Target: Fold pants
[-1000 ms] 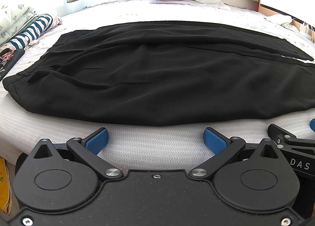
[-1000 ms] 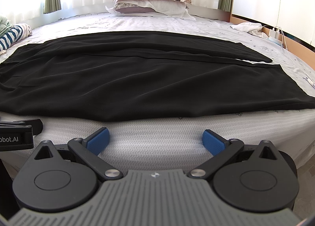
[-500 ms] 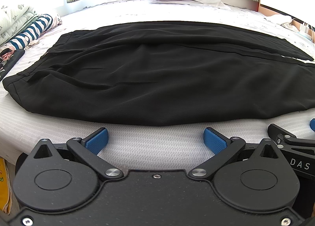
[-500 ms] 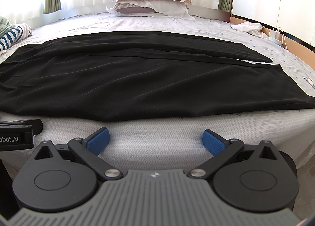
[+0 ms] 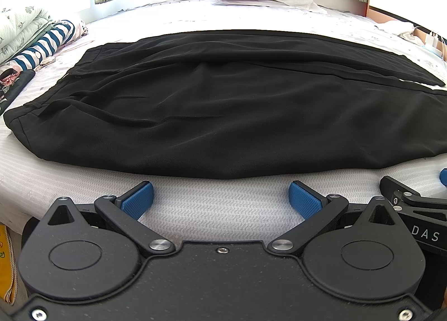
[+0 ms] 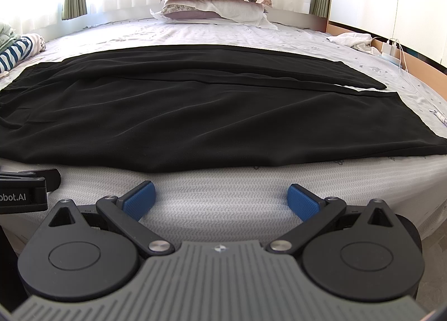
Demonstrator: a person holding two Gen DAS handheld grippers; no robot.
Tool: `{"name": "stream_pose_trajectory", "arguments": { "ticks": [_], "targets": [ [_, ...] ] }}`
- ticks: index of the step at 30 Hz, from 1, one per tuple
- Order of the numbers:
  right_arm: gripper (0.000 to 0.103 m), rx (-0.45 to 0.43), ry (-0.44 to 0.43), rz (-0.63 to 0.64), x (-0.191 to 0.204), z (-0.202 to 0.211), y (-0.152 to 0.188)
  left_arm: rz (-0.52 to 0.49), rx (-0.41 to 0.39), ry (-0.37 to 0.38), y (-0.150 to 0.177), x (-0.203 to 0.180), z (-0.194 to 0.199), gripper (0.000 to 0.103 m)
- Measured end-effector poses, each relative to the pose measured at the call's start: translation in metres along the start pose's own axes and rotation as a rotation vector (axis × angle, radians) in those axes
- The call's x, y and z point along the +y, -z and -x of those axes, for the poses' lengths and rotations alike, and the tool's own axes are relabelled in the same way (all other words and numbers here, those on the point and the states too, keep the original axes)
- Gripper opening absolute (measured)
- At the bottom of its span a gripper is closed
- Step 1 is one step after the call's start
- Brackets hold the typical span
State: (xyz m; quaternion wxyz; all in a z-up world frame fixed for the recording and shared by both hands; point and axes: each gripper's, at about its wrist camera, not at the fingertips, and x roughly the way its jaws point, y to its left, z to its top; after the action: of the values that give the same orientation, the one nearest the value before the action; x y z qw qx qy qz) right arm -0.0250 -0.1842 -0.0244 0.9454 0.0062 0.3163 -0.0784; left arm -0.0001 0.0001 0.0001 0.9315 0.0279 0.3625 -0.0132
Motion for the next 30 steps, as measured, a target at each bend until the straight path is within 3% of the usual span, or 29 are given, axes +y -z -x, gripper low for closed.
{"name": "stream_pose_trajectory", "arguments": {
  "ticks": [22,30],
  "targets": [
    [0.103,-0.020,-0.015,-0.017,-0.003,-0.002,0.004,0.014,0.004,0.015,0.000,0.005,-0.001,0.103],
    [0.103,-0.064,-0.061,-0.068,-0.021,0.018,0.003,0.051,0.003,0.015,-0.011,0.029,0.008,0.103]
  ]
}}
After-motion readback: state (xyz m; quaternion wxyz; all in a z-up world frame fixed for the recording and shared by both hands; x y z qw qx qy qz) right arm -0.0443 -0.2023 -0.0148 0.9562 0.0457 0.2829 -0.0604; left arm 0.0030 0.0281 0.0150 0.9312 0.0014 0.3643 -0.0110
